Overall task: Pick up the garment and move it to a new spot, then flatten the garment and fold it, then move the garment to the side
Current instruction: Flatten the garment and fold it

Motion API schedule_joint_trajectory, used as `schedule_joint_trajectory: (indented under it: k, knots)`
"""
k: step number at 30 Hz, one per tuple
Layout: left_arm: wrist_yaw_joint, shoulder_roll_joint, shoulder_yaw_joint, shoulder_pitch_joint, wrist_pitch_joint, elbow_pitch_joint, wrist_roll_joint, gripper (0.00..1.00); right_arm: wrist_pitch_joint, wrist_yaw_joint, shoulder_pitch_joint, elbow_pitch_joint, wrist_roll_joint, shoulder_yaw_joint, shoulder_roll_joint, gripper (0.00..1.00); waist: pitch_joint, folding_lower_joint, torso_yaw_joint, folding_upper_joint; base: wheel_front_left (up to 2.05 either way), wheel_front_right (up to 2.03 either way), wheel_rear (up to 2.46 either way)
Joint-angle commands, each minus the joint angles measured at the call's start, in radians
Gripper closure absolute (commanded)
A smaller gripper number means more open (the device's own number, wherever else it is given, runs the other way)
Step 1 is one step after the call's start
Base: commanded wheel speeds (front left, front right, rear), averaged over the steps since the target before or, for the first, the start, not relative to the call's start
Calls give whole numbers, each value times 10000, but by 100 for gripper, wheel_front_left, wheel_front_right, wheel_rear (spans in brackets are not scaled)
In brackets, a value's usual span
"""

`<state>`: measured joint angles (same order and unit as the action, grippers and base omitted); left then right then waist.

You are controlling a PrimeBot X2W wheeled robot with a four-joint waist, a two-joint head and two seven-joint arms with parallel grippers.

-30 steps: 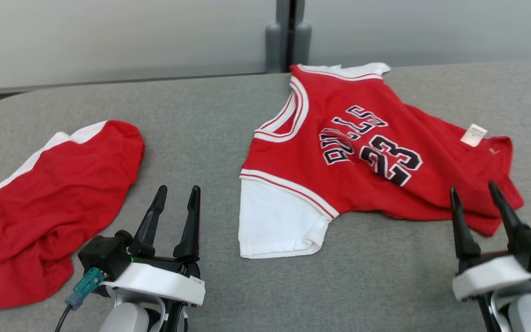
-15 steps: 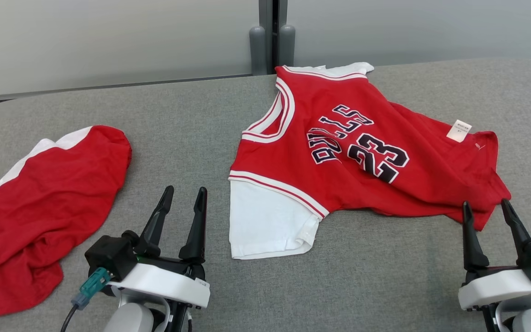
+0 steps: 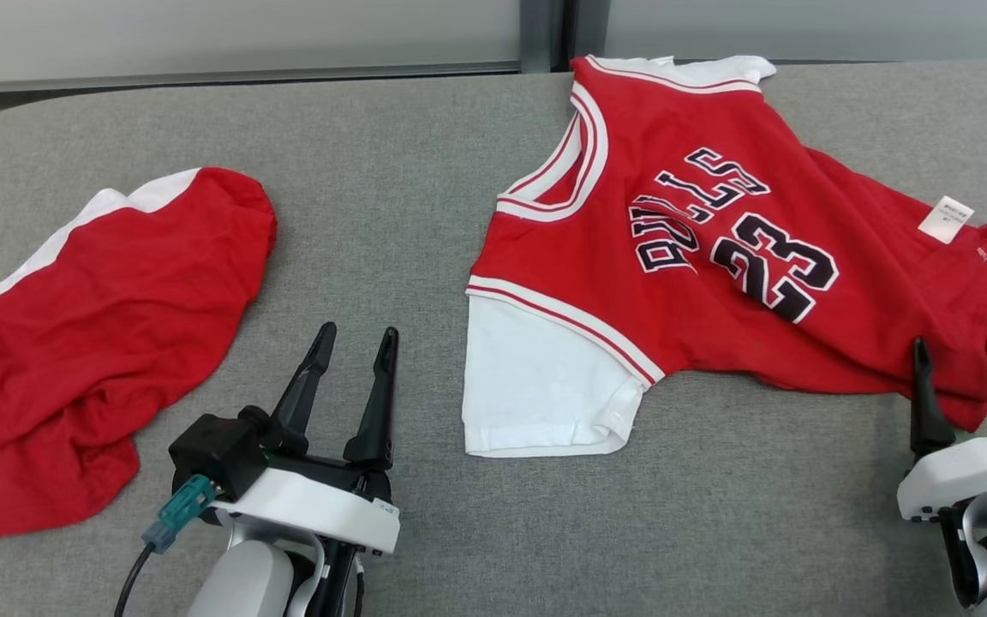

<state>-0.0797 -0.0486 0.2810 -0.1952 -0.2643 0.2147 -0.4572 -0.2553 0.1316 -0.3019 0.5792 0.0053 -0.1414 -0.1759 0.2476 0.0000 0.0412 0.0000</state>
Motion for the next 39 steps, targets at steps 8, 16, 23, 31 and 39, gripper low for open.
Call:
schedule_joint_trajectory:
  k: [8, 16, 23, 31, 39]
  knots:
    - [-69, -36, -66, -191, -1, 130, 123, 0, -71, -17, -780, 1048, 168, 561, -277, 100, 120, 0, 120, 0, 0, 0, 0]
    - [-79, -33, -80, 119, -1, 212, 80, 0, -108, -17, -14, 76, 373, 1054, -162, 100, -558, 0, -365, 0, 0, 0, 0]
    - [-4, -38, 34, 321, -1, 157, -105, 0, 403, -17, 1062, -1843, 565, 887, -70, 100, -993, 0, -395, 0, 0, 0, 0]
    - [33, -34, 278, 306, -1, 65, -243, 0, 1867, -17, 911, -3375, 821, 1001, -739, 100, -760, 0, 21, 0, 0, 0, 0]
    - [28, -33, 491, -128, -1, 46, -314, 0, 3290, -17, -913, -2919, 1417, 1296, -2409, 100, 115, 0, 838, 0, 0, 0, 0]
